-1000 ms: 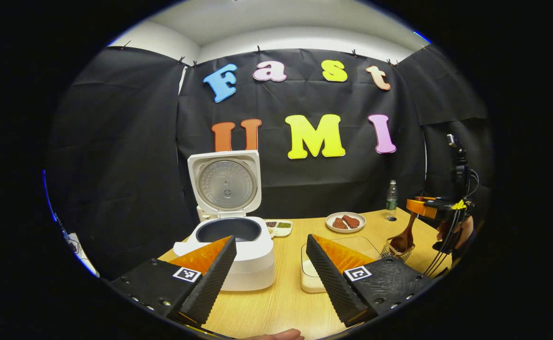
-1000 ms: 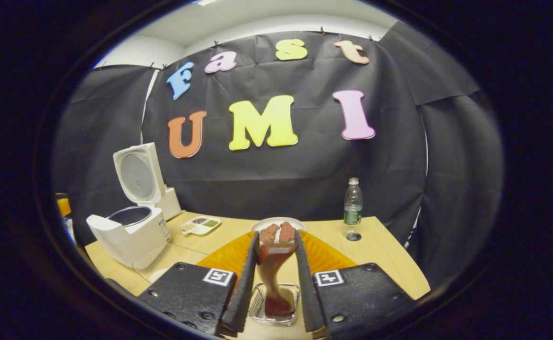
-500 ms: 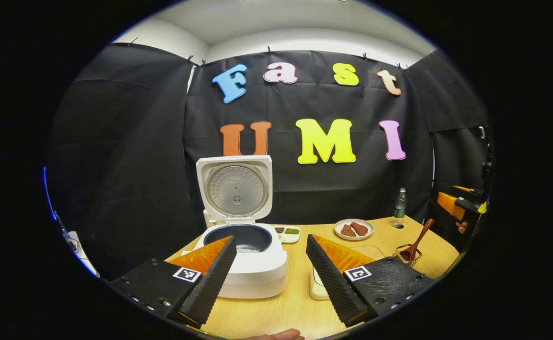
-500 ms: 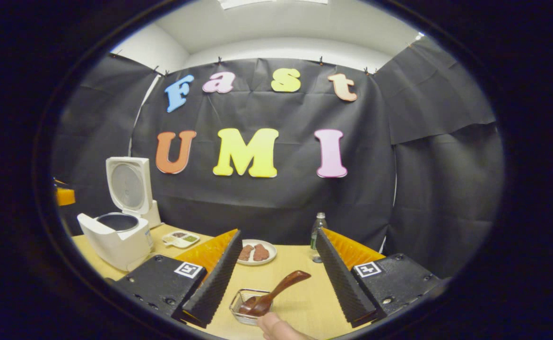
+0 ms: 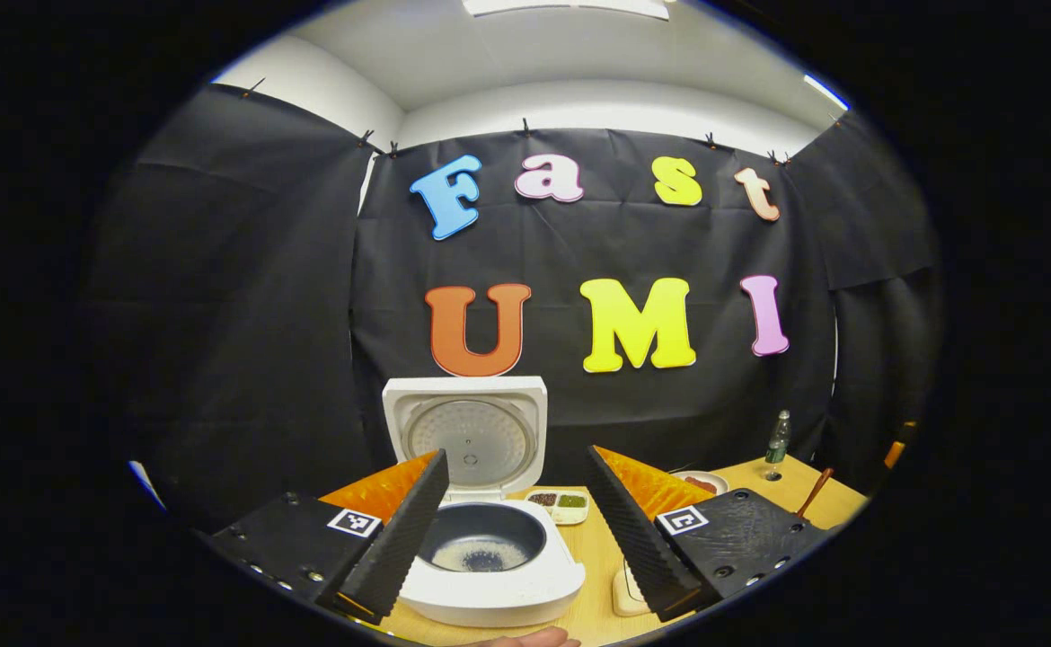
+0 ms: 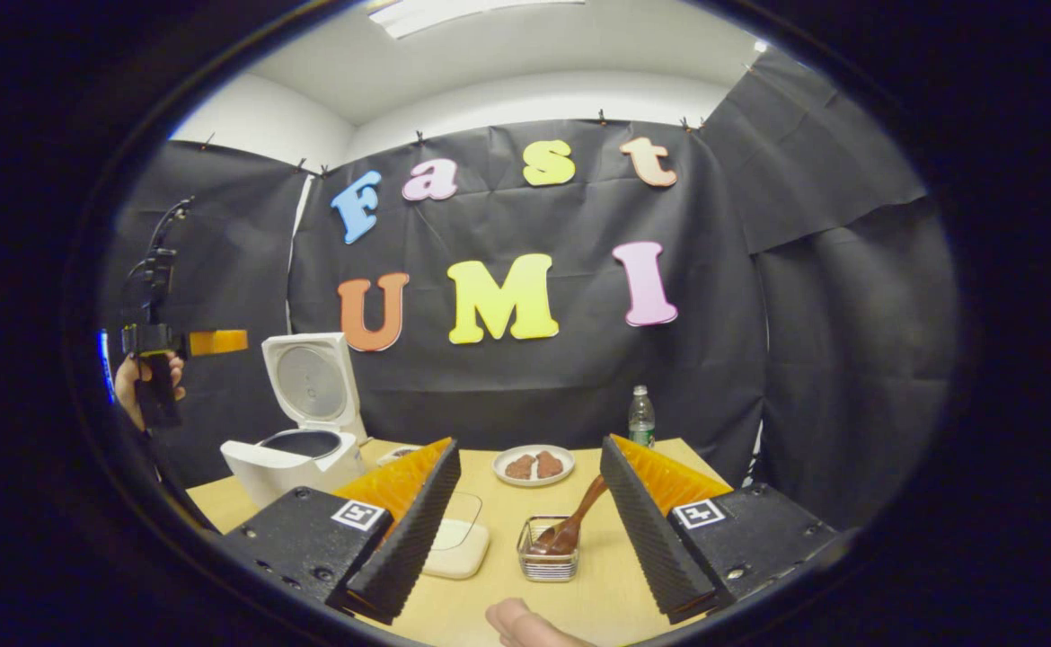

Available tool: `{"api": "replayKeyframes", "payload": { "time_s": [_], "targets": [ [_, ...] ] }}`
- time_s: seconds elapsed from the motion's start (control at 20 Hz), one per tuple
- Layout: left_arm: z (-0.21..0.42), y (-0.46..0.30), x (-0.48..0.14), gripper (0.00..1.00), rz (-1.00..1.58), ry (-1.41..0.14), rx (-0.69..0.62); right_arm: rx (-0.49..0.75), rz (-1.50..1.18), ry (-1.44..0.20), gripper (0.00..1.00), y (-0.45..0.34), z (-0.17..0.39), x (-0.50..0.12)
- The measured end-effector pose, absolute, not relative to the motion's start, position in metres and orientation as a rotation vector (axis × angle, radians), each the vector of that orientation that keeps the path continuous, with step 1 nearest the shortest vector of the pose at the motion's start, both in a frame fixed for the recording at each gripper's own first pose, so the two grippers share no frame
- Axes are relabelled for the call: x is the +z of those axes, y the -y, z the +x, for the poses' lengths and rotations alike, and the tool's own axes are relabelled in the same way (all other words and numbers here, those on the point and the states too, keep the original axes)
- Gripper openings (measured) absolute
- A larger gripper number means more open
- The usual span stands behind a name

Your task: Close the left gripper, press the button to open the rice cooker; take a wooden spoon from the chopstick holder with the right hand, scoop a spoonful of rice and pour it into the rice cooker, then put the wooden spoon back into the chopstick holder.

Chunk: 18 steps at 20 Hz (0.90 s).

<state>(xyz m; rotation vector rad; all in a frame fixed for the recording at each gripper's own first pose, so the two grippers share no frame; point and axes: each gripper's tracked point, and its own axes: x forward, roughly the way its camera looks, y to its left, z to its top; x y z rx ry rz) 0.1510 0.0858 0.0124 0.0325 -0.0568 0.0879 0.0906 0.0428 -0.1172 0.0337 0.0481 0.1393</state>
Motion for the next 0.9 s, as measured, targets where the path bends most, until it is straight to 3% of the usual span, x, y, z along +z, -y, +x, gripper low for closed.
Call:
{"api": "replayKeyframes", "payload": {
  "time_s": [0.3,0.55,0.9],
  "targets": [
    [0.199,-0.121,0.065,0.95,0.080,0.107,0.129,0.076,0.000,-0.059,1.00,-0.016,0.082,-0.116],
    [0.261,-0.163,0.096,0.95,-0.024,0.134,0.147,0.059,-0.019,-0.075,1.00,-0.009,0.081,-0.117],
    [0.340,-0.214,0.087,0.93,-0.083,0.115,0.217,0.035,-0.041,-0.103,1.00,-0.003,0.080,-0.120]
  ]
}}
